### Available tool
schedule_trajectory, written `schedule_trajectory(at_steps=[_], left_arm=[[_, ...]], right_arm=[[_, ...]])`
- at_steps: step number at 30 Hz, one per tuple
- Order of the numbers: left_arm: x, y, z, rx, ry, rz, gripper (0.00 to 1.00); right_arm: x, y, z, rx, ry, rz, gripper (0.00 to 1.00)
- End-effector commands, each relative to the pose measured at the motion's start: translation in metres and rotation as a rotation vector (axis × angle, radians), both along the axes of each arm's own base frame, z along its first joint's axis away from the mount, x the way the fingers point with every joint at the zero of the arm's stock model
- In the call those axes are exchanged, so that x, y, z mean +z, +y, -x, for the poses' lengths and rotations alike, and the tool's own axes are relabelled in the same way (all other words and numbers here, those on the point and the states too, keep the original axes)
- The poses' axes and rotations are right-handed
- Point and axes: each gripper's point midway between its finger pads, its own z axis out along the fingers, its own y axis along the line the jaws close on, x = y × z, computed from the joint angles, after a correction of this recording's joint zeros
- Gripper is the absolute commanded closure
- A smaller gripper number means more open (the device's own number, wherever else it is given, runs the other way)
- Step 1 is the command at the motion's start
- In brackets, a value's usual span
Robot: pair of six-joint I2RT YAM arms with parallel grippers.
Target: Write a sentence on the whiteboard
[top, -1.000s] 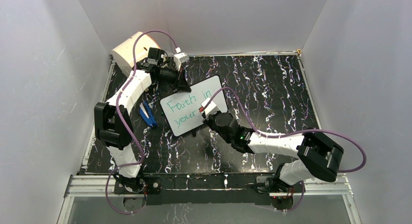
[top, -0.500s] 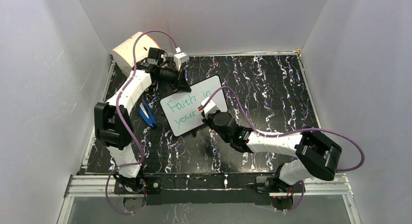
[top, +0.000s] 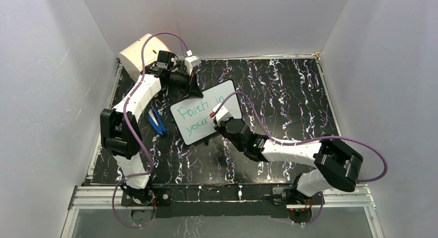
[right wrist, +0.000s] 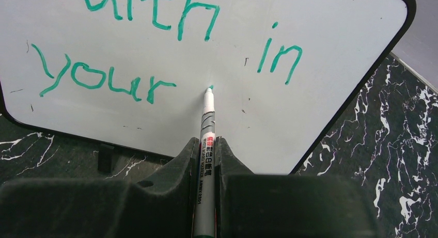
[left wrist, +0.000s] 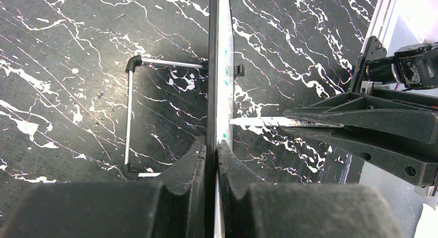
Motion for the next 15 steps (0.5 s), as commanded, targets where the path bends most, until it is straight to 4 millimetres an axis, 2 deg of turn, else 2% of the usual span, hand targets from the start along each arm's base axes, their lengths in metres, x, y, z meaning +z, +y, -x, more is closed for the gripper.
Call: schedule_trajectory(at_steps=[1,8,15], left_arm=[[-0.0278,0.0110,0.0124,0.020,0.066,-0.103,1.00],[-0.0272,0.0105,0.0128,0.020,0.068,-0.101,1.00],[-0.0254,0.0103,0.0125,0.021,0.062,-0.100,1.00]], right_arm=[[0.0205,0.0062,-0.0041,-0.015,-0.015,-0.055,1.00],[0.0278,0.0044,0.0012,0.003,-0.012,-0.065,1.00],[0.0239,0.0022,0.0036,0.006,-0.002,-0.056,1.00]])
